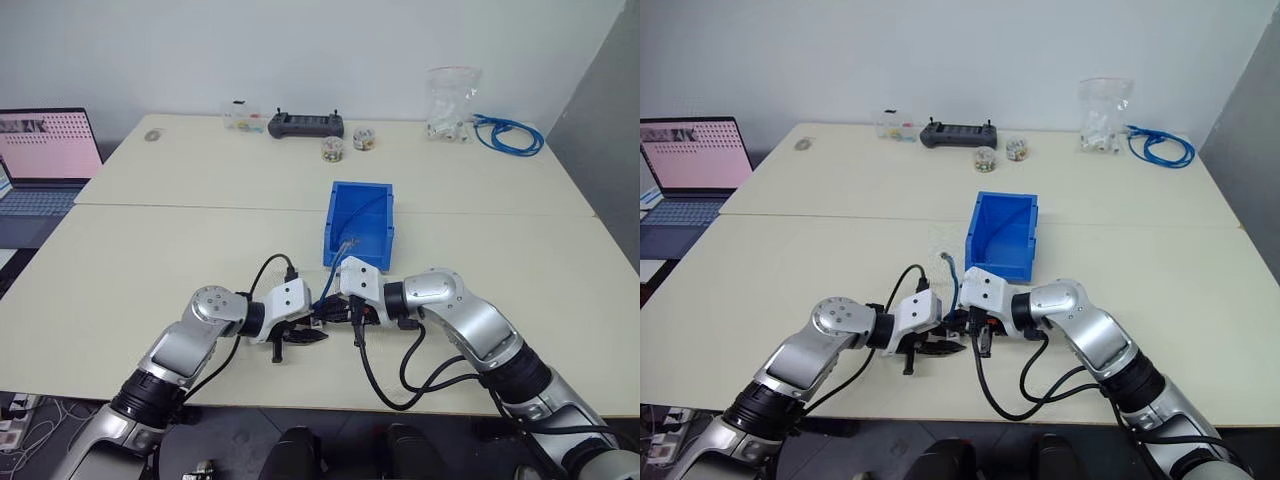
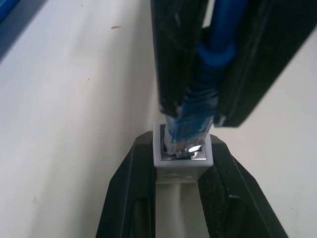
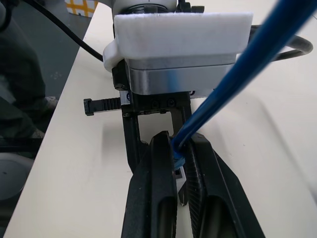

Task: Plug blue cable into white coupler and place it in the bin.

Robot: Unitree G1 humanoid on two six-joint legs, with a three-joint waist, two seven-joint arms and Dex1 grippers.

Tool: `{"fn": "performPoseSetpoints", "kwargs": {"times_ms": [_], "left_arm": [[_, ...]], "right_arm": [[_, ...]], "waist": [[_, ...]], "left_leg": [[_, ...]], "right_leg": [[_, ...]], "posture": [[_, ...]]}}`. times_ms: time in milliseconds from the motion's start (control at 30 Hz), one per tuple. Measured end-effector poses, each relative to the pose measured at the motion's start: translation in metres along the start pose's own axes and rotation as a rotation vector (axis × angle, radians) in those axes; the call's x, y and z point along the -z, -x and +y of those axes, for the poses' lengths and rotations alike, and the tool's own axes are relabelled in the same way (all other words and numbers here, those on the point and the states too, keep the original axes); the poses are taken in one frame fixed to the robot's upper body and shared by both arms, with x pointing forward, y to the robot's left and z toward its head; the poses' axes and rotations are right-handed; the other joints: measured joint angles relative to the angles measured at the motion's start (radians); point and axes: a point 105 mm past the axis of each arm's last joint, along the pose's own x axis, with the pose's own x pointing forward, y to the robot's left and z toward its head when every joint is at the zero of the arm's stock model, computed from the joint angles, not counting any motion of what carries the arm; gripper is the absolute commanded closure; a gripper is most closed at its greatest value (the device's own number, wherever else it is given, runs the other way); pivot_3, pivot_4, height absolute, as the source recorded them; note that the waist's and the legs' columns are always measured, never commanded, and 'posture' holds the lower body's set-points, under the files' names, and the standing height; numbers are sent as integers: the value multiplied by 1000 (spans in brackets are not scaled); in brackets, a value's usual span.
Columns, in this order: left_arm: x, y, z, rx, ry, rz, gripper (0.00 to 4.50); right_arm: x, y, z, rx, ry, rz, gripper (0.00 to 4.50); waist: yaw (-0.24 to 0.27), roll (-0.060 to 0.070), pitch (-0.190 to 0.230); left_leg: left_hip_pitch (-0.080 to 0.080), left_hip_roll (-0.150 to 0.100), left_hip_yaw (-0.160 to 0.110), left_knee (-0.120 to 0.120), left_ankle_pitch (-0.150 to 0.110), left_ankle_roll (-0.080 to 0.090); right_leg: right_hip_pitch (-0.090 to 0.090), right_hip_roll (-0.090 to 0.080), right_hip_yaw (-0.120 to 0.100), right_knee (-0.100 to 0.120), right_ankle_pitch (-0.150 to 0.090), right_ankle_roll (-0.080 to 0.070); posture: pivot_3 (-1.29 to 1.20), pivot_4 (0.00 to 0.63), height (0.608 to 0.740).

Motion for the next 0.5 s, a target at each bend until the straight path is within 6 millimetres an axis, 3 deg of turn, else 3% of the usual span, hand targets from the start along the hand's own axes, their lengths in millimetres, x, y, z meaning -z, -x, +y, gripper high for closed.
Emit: {"fn": "performPoseSetpoints", "kwargs": {"times_ms": [500], "left_arm": [[1,-5,4,-6,10,14,3710]], "right_arm": [[1,4,-2,81,-49,64,4500]], "waist": [[0,1,-6]], "left_leg": [[2,0,0,0,0,0]], "right_leg": [[2,0,0,0,0,1]], "posture": [[0,150,740]]}}
